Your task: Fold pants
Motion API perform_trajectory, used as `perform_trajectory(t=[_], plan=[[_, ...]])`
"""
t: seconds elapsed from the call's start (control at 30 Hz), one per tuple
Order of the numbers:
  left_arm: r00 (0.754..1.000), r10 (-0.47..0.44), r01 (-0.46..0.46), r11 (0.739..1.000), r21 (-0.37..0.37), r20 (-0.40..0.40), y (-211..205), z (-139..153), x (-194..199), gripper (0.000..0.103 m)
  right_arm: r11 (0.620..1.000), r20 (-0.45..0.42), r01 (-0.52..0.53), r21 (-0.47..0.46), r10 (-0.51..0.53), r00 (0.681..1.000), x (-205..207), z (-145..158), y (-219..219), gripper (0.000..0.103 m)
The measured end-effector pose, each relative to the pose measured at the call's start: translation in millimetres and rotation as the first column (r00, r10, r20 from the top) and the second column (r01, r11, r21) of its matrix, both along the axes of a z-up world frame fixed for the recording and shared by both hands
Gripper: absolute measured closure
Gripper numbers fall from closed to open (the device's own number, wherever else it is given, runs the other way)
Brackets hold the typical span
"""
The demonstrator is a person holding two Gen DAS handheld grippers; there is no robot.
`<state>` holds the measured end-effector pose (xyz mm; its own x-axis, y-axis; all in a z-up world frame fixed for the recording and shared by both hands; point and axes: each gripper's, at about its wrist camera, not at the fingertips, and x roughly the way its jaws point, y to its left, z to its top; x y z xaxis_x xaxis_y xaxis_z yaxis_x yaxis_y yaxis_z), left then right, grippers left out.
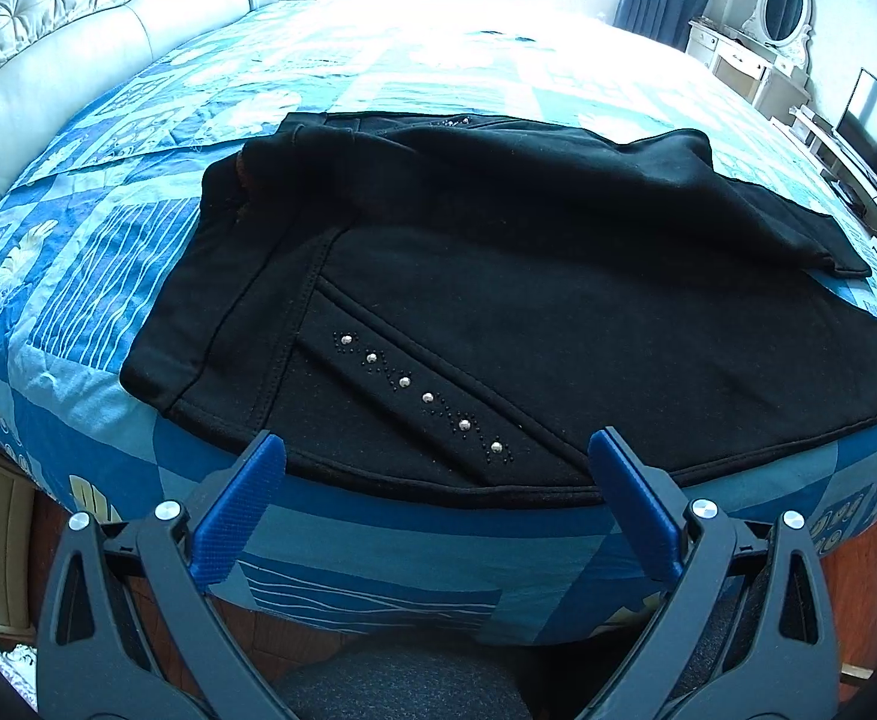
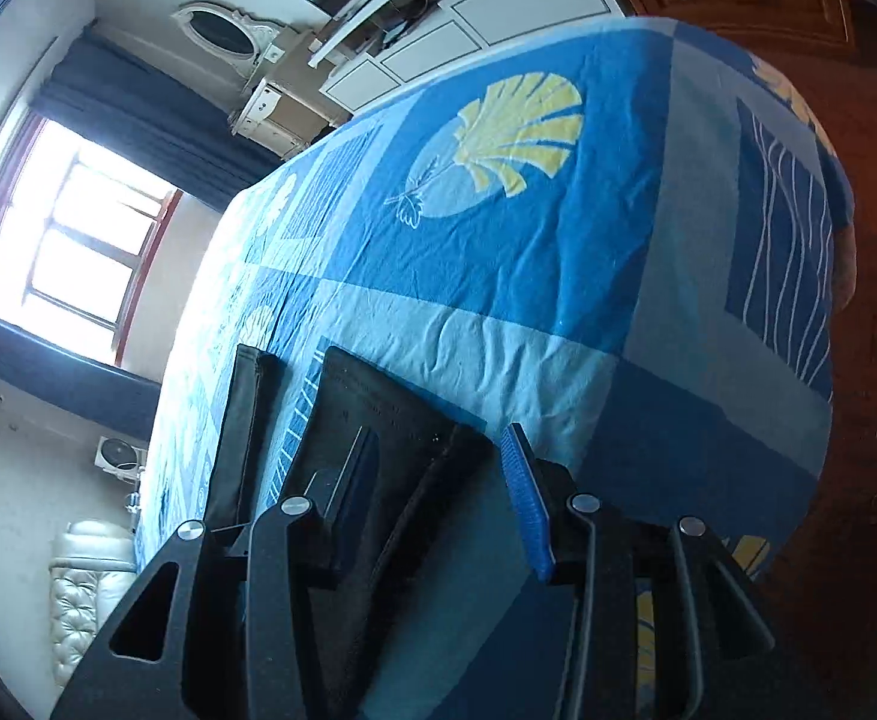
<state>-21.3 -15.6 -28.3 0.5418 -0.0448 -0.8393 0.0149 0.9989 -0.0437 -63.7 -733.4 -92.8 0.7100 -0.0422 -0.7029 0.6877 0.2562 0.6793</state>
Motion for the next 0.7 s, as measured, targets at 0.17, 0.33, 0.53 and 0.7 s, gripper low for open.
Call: perform_trajectory(t=[0.17, 0.33, 0.53, 0.7], plan=[[1.000, 0.010, -0.011, 1.000, -0.012, -0.015, 3.6, -3.0, 1.0, 0.002, 0.999, 0.054, 0.021, 0.031, -0.022, 0.998, -0.3, -9.3, 3.3, 0.064], [1.000, 0.002, -0.002, 1.000, 0.003, 0.008, 3.9, -2.4, -0.3, 0.002, 0.992, -0.008, -0.036, -0.123, 0.035, 0.999, 4.5, 7.1, 2.3, 0.091], [1.000, -0.011, 0.011, 1.000, -0.026, -0.011, 6.6, -7.0, 2.5, 0.002, 0.996, 0.003, -0.031, -0.079, 0.032, 0.999, -4.9, -15.3, -8.5, 0.092], [0.999, -0.032, 0.032, 0.999, -0.014, 0.002, 12.2, -1.2, 5.5, 0.002, 0.981, -0.068, 0.089, -0.173, -0.102, 0.992, -22.9, 9.8, -2.2, 0.077]])
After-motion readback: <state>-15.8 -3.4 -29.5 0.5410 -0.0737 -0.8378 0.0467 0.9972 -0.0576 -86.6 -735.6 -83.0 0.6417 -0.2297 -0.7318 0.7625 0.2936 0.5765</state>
